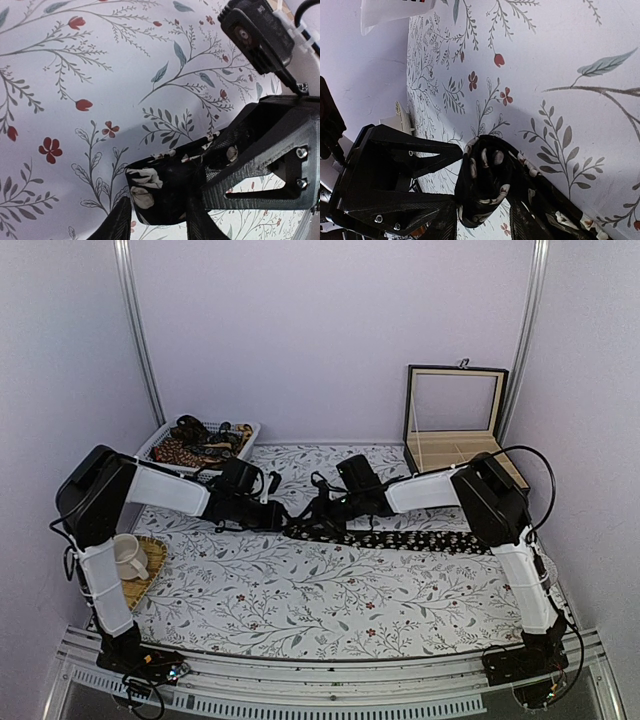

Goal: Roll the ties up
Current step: Roll the tie at the center of the board.

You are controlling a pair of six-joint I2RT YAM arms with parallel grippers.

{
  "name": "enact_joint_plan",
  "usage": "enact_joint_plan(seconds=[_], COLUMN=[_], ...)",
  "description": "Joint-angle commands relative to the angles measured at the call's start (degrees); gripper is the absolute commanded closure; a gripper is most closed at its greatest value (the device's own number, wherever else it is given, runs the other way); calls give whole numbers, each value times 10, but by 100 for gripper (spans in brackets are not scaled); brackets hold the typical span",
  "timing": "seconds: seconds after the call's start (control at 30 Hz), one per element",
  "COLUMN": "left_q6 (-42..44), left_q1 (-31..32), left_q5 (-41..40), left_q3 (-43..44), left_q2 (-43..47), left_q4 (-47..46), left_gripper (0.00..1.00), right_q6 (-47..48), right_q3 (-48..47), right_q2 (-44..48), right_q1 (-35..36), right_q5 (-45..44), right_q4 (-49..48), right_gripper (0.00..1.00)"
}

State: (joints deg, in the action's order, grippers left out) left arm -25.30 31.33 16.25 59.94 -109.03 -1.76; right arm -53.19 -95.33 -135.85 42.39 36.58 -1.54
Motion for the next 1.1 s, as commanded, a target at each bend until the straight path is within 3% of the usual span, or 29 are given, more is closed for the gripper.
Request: enact_joint_plan(seconds=[0.0, 0.37, 0.8, 0.97, 1.07], left_q6=[-2, -25, -73, 15, 118], left_q1=[-7, -13, -47, -47, -46], left_q5=[14, 41, 120, 87, 47], left_q3=[-9, -32, -77, -67, -27], left_q2=[-12, -9, -16, 20, 47], left_q4=[-17, -54, -141, -100, -28], left_gripper=[64, 64, 60, 51, 36], right_q6=[-5, -2, 1, 4, 6], right_q3=[-19, -16, -19, -17, -16], right_q2=[-55, -68, -94, -93, -92], right_q1=[4, 4, 3, 4, 4], right_q5=[4, 9, 2, 2, 0], right_q4=[-7, -6, -9, -7, -3], right_gripper=[67, 89, 92, 91, 89])
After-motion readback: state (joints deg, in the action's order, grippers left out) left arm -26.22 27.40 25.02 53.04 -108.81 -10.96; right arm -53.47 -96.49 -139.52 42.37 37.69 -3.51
